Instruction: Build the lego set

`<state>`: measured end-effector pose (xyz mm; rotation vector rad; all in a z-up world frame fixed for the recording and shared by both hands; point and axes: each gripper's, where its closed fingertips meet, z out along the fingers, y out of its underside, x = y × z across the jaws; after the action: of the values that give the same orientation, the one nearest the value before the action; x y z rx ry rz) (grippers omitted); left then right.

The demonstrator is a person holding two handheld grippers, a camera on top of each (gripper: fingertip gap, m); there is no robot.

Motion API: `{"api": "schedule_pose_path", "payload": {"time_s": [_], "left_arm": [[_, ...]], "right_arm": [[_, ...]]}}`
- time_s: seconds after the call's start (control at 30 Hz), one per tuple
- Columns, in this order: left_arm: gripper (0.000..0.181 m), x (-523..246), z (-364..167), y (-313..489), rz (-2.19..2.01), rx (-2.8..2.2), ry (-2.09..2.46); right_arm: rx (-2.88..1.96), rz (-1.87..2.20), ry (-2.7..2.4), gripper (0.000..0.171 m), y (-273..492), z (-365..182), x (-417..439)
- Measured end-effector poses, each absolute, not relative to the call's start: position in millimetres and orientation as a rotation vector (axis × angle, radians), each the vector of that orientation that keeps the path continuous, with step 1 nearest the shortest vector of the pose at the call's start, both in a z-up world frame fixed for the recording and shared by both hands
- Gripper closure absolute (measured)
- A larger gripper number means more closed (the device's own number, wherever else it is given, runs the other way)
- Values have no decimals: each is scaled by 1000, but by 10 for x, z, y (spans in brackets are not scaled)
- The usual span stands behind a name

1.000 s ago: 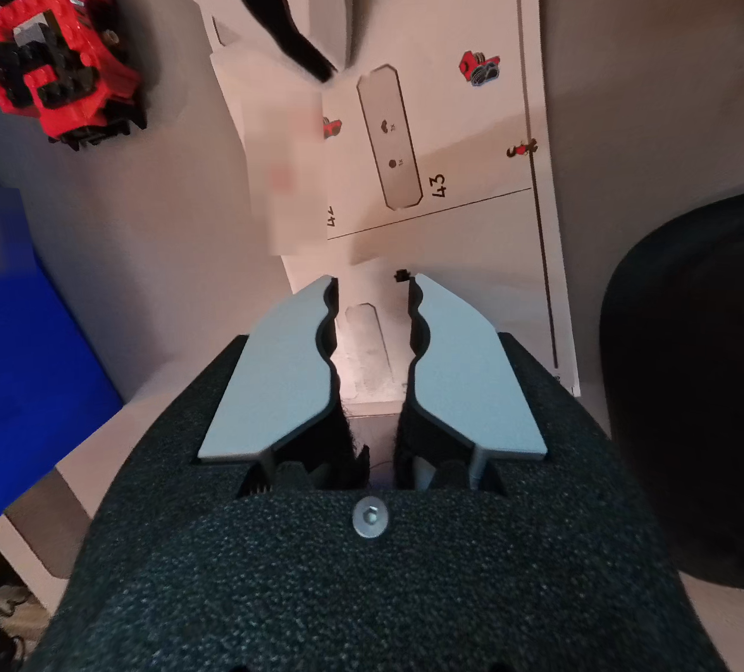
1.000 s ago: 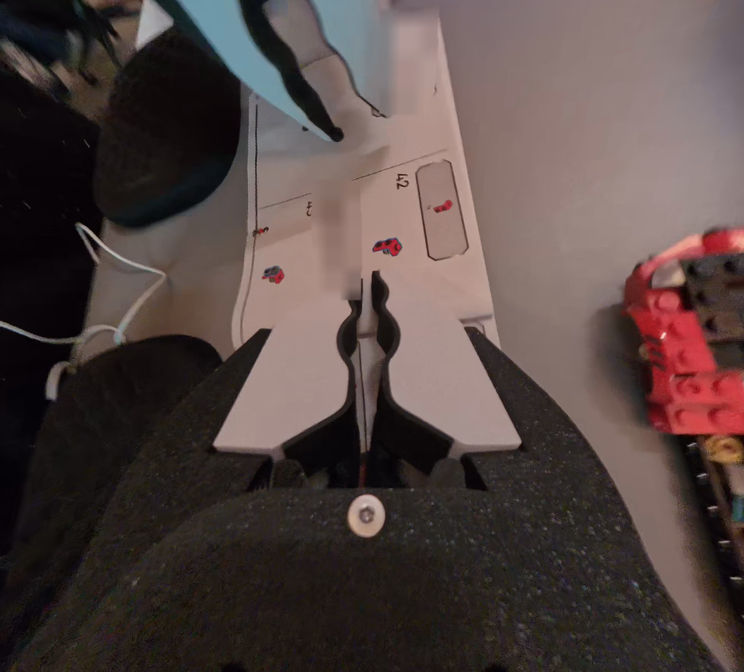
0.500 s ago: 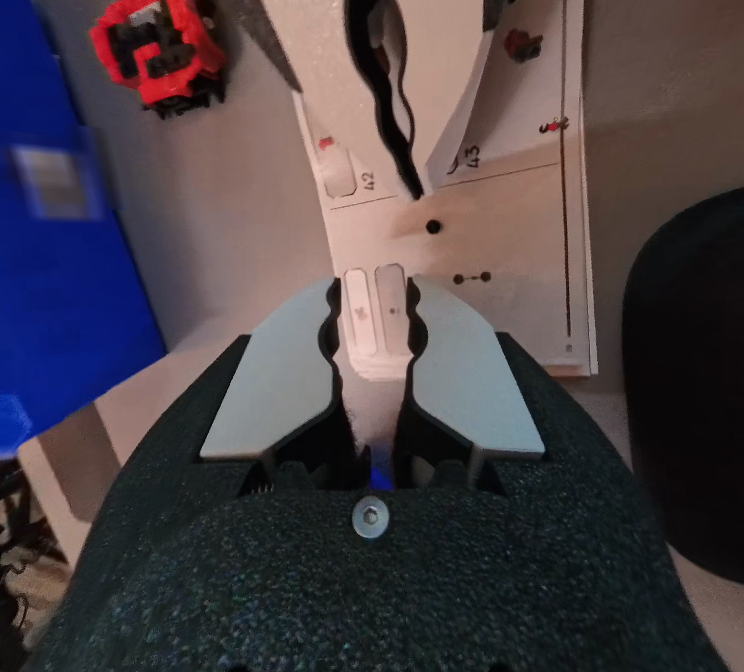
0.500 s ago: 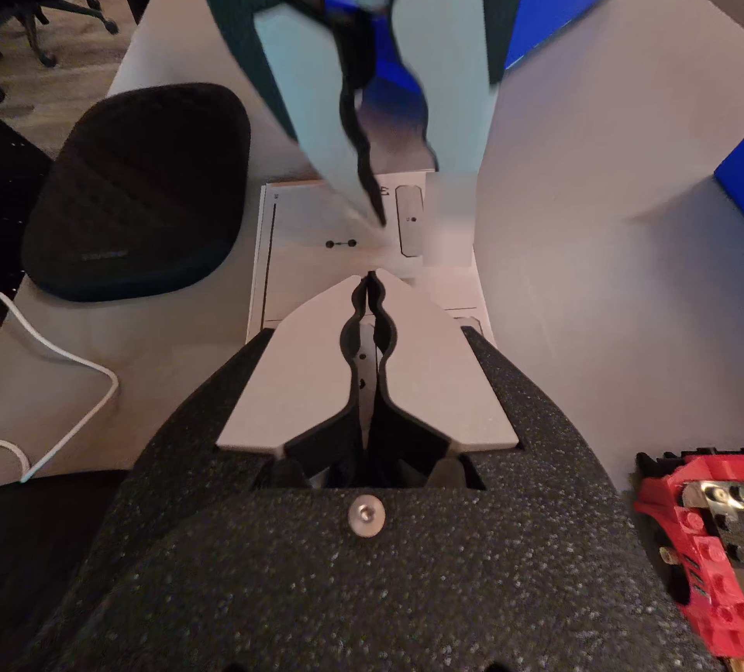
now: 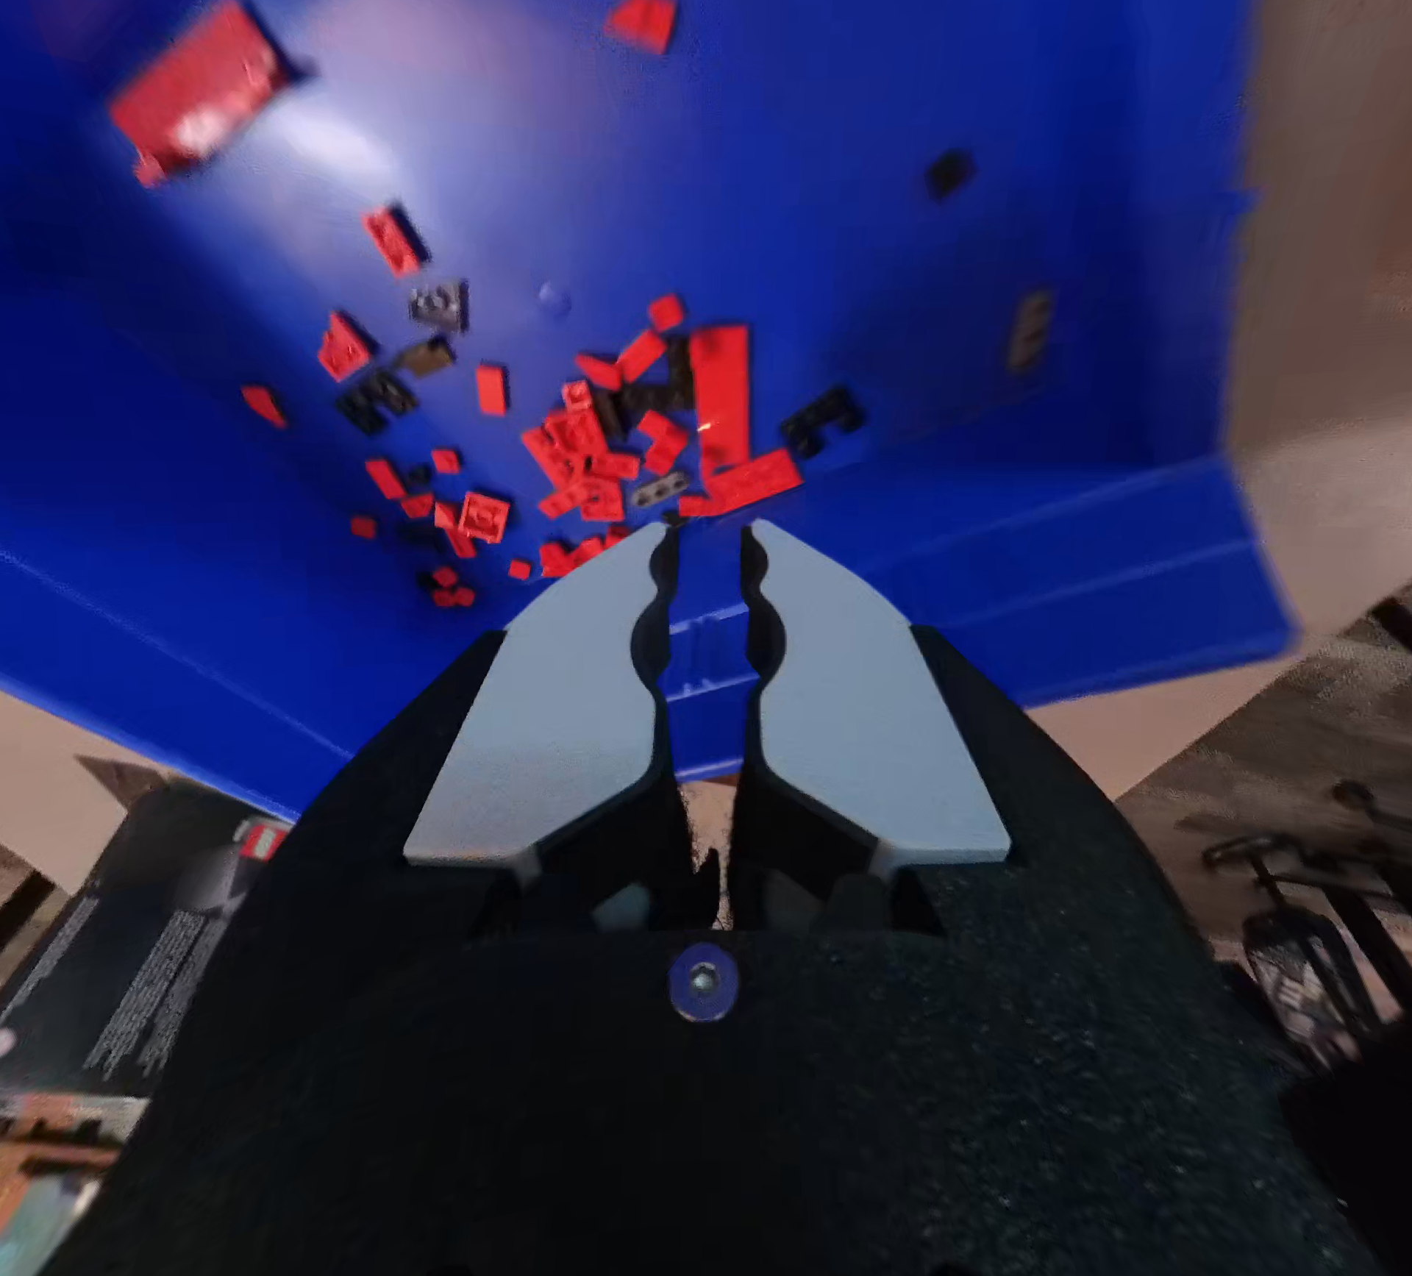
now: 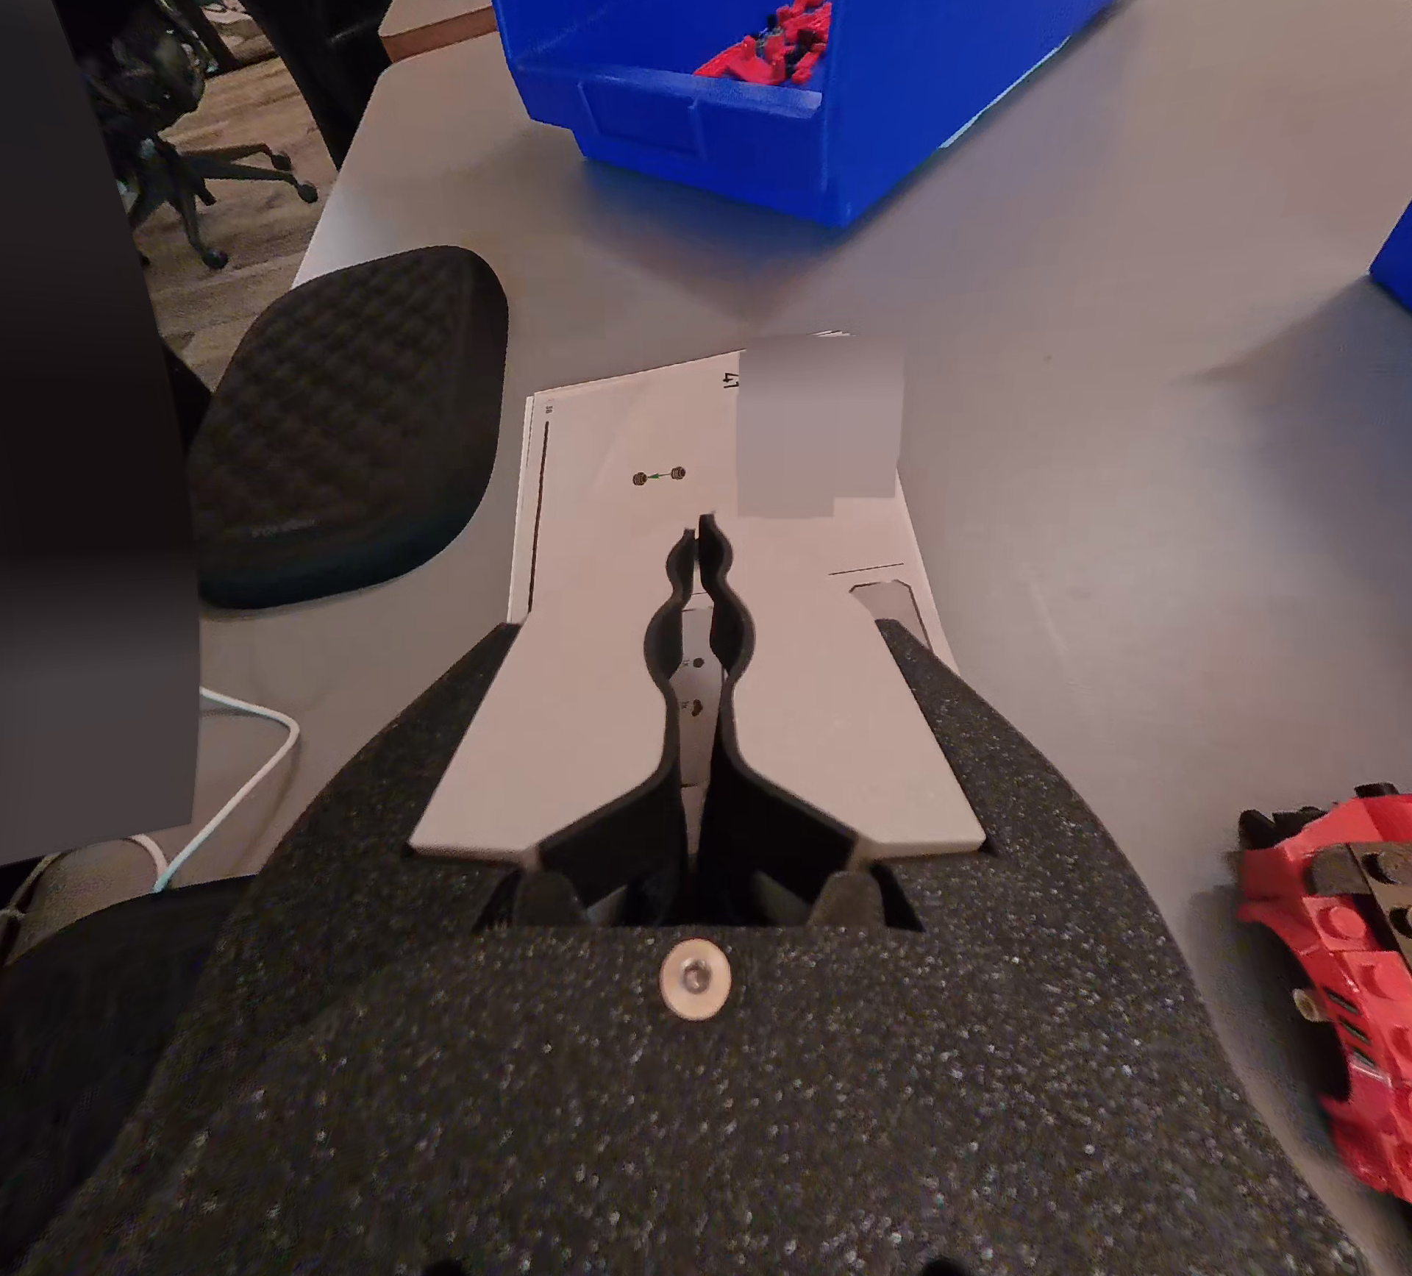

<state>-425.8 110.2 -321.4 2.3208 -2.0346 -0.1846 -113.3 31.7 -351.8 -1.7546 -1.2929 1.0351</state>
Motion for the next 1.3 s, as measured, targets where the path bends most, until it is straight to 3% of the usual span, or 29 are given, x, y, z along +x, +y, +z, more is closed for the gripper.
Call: {"api": "schedule_pose_path", "payload": {"time_s": [0.23,0.43,0.73,1.0,1.17,1.3], "left_arm": [[176,-4696,-3594,1365,-391,2272,-1823],[181,-4623,-3464,1506,-280,2363,-1754],[181,-4833,-3393,1779,-520,2320,-1684],[180,-4731,-3339,2165,-468,2610,-1749],[169,-4521,-3119,2229,-323,2837,-1846],[159,-4136,-2488,2247,45,3269,-2019]], "right_arm": [[-1771,1047,-1308,170,307,-3543,-1143],[-1777,1062,-1298,169,311,-3539,-1136],[-1779,1056,-1321,169,287,-3557,-1135],[-1771,1062,-1317,169,283,-3543,-1130],[-1756,1086,-1308,167,275,-3512,-1121],[-1734,1118,-1285,153,289,-3438,-1125]]}}
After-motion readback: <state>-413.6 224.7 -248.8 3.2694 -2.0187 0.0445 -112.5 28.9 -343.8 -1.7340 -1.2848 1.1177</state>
